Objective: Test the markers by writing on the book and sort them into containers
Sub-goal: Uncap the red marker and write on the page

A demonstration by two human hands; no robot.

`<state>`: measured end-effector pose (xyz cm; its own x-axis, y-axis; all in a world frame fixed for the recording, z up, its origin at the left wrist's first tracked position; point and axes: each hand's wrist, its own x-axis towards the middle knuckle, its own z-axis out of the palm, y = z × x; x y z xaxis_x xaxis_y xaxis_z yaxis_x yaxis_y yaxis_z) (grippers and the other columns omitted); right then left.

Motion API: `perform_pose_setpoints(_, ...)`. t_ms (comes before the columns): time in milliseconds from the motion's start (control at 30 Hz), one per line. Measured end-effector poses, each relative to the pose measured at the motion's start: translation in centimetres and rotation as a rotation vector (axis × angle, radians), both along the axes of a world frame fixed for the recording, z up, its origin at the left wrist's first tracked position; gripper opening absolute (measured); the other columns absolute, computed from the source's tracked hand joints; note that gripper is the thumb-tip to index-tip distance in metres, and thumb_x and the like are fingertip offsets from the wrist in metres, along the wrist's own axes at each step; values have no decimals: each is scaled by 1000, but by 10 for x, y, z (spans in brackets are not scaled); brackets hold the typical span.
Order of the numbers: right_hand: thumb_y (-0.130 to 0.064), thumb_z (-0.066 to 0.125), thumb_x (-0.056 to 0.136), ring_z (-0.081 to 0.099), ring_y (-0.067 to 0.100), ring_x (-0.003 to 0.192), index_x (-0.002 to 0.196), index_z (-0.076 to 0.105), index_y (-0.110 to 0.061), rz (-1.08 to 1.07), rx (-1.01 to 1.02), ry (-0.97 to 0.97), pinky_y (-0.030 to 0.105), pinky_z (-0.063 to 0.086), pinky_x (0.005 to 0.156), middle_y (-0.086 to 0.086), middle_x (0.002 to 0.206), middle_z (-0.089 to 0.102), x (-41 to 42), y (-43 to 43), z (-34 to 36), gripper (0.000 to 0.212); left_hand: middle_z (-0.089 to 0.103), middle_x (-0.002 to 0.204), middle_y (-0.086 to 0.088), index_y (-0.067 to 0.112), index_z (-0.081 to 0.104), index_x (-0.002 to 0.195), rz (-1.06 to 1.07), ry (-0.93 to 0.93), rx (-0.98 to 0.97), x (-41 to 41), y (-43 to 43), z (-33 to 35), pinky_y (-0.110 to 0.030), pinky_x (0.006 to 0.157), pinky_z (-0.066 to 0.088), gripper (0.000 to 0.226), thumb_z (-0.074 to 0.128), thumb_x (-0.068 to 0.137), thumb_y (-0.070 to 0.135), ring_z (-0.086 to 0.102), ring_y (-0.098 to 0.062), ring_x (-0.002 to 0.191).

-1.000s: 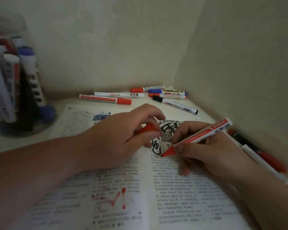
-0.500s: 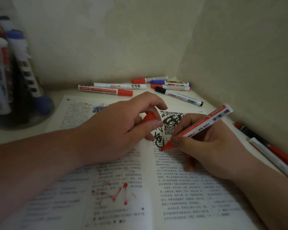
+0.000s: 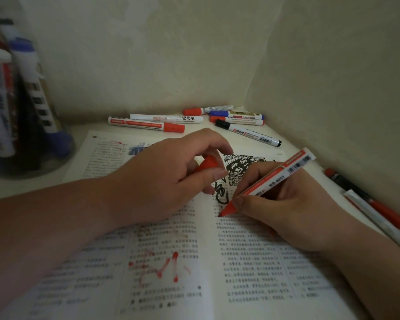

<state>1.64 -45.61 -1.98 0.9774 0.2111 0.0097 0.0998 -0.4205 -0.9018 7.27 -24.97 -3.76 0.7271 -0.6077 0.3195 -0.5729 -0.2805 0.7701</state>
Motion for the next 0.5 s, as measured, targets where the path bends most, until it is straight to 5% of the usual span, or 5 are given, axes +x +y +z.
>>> perform_pose_setpoints(100,-1,72,85,41,9,36,72,64,-6,-69,-6,-13,17,34,36,28,62,60,2,-2,-2,16,67,104,19,45,52,112,-1,7,-6,0,0,0,-43,77,58,20,57,95,36,73,-1,81)
perform_pose_setpoints(233,-18,81,82,38,19,34,74,67,-10,-65,64,16,19,32,37,17,50,53,2,-3,-3,18,68,103,19,43,53,112,0,10,-6,0,0,0,-44,77,58,20,58,95,34,73,0,81)
perform_pose_setpoints(333,-9,77,83,41,15,36,75,67,-8,-59,42,8,19,33,36,27,60,60,1,-3,-3,13,68,104,20,44,53,112,0,10,-8,0,0,0,-44,77,58,20,58,95,34,73,-1,81)
perform_pose_setpoints(500,-14,73,76,43,13,41,73,70,-9,92,36,74,20,34,40,10,57,62,0,-7,-1,7,68,102,19,42,53,112,6,15,-2,0,0,0,-42,77,58,21,60,95,31,73,0,81)
